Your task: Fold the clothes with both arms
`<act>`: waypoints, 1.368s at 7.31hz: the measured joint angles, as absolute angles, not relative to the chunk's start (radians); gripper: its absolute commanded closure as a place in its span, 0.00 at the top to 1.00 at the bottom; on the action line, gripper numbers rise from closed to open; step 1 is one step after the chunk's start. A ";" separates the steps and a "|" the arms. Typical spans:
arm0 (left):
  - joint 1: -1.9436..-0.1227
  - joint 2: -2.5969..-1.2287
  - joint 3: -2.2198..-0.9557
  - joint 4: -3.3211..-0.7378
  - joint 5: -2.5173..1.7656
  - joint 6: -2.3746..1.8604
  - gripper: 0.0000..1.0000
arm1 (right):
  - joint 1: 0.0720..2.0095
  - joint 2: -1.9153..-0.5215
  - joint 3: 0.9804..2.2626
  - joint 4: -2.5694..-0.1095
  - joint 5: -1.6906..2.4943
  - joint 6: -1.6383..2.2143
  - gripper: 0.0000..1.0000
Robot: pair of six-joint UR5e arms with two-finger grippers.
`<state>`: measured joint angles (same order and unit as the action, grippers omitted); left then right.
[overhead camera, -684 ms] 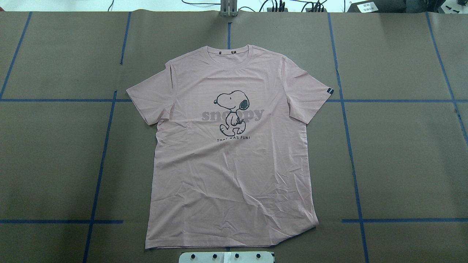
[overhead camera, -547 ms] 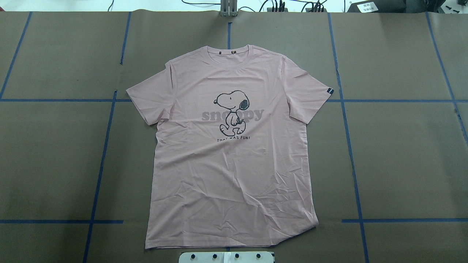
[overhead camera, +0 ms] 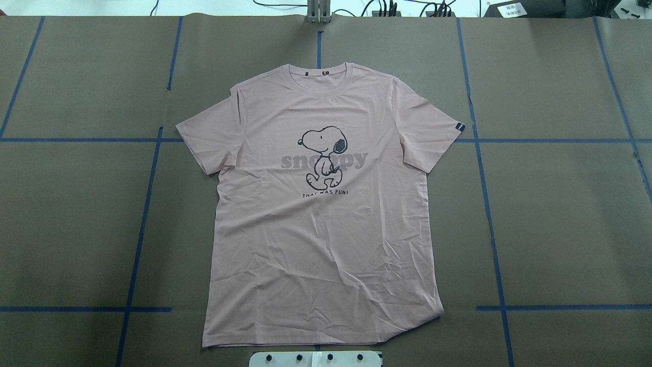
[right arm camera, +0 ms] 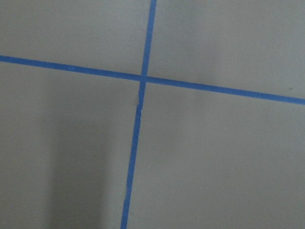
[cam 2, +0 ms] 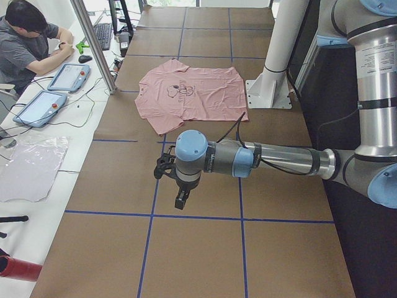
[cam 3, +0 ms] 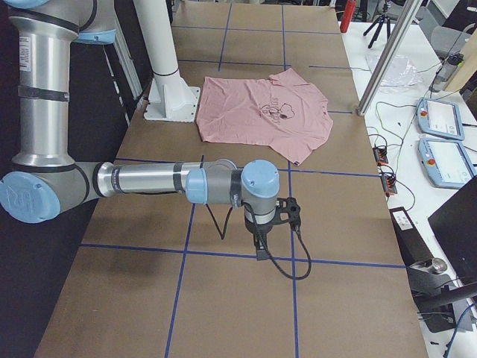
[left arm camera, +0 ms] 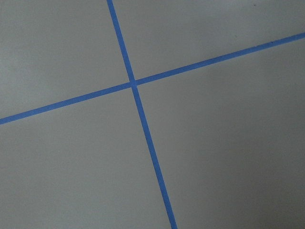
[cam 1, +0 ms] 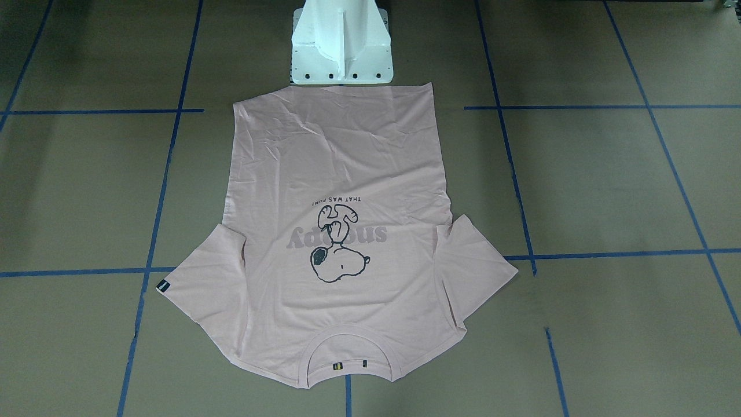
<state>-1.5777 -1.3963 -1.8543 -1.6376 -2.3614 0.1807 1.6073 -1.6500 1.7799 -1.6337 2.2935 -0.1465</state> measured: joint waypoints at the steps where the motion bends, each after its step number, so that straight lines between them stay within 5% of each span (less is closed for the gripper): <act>1: -1.577 -1.410 -1.868 -1.650 -2.350 0.179 1.00 | 1.585 -1.614 1.800 -1.624 2.301 -0.143 1.00; 7: -1.577 -1.620 -1.800 -1.957 -2.378 0.036 1.00 | 1.554 -1.506 1.765 -1.346 2.383 0.072 1.00; 8: -1.572 -1.624 -1.786 -2.031 -2.379 -0.023 1.00 | 1.524 -1.461 1.764 -1.330 2.386 0.152 0.88; 10: -1.508 -1.621 -1.762 -2.146 -2.372 -0.075 1.00 | 1.423 -1.370 1.764 -1.321 2.369 0.322 1.00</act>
